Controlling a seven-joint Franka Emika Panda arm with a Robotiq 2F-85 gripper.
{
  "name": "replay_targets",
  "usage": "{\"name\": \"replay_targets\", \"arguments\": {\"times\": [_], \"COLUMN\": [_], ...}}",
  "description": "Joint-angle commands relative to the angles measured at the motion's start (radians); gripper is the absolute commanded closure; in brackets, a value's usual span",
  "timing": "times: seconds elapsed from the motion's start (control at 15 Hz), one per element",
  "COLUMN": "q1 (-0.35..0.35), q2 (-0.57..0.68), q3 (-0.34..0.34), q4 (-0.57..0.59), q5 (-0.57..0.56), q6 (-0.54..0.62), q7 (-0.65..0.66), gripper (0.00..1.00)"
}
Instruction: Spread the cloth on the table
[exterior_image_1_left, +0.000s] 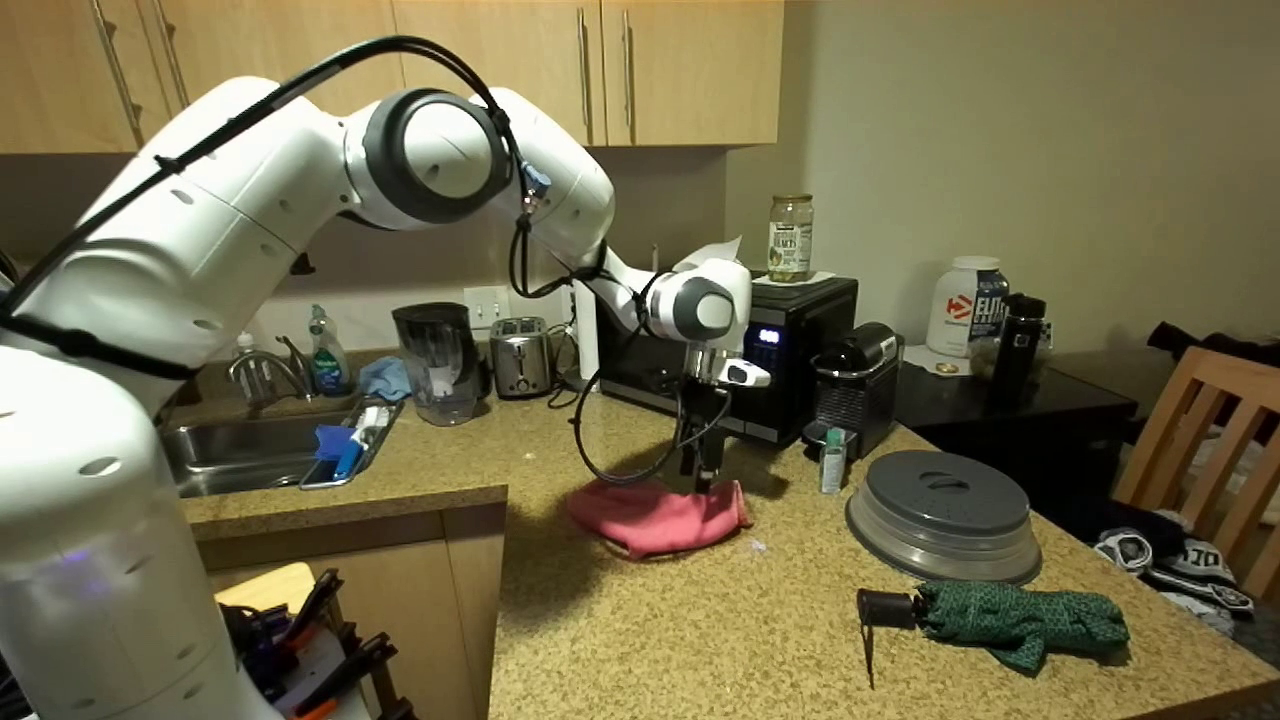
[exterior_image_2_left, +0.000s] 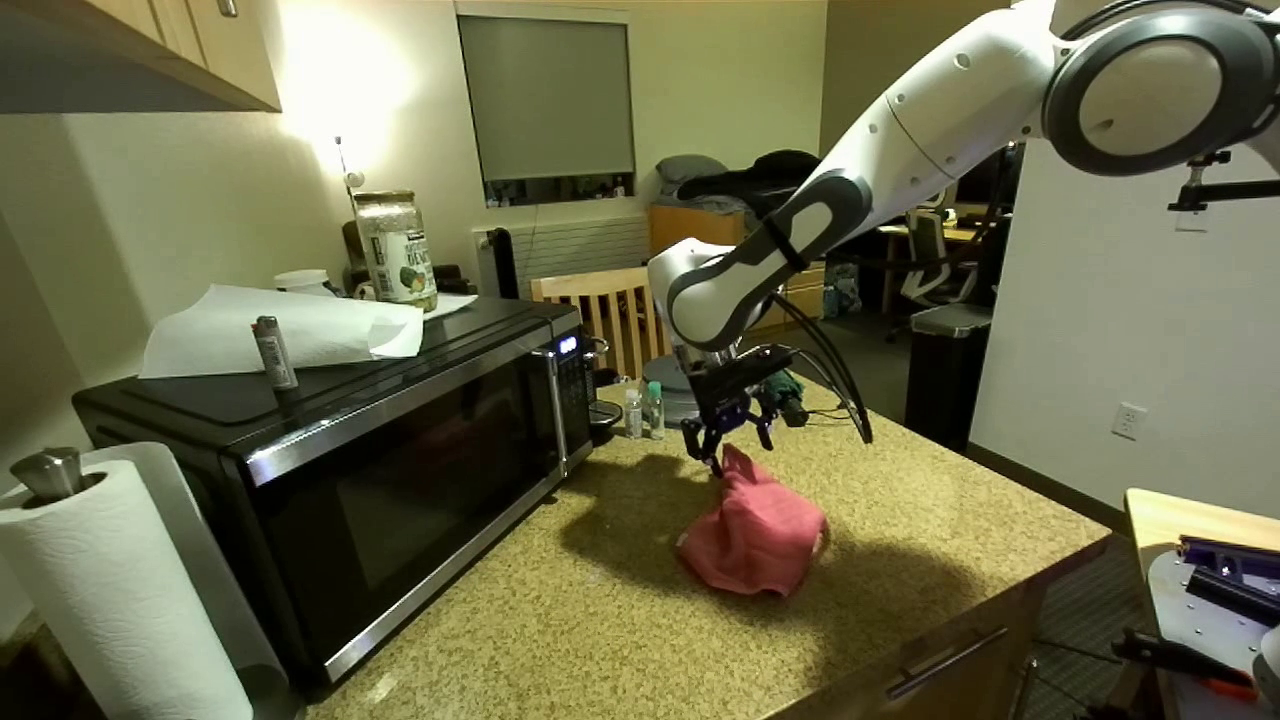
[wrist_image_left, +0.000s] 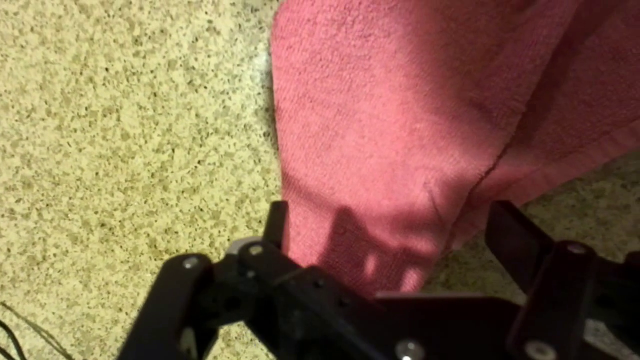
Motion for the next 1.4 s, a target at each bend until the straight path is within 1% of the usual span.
{"name": "replay_targets", "arguments": {"times": [0.0,0.33,0.67,0.87,1.13,1.33], "q1": [0.005,0.042,0.089,0.122,0.135,0.133], "q2": [-0.049,-0.092,-0.168,-0.239,-0.336,-0.394], "q3": [0.008,-0.001,-0.010,-0.024,-0.023,-0.009], "q4": [-0.068,-0.168,-0.326,-0.441,-0.584,-0.659], "q5": [0.025,-0.007,-0.040,-0.076,-0.105,-0.113], "q6": [0.009,0.098,0.271,0.349,0.394,0.408], "q7": [0.037,0.099,0.161,0.210,0.286,0.329], "gripper": [0.00,0.00,0.00,0.00,0.00,0.00]}}
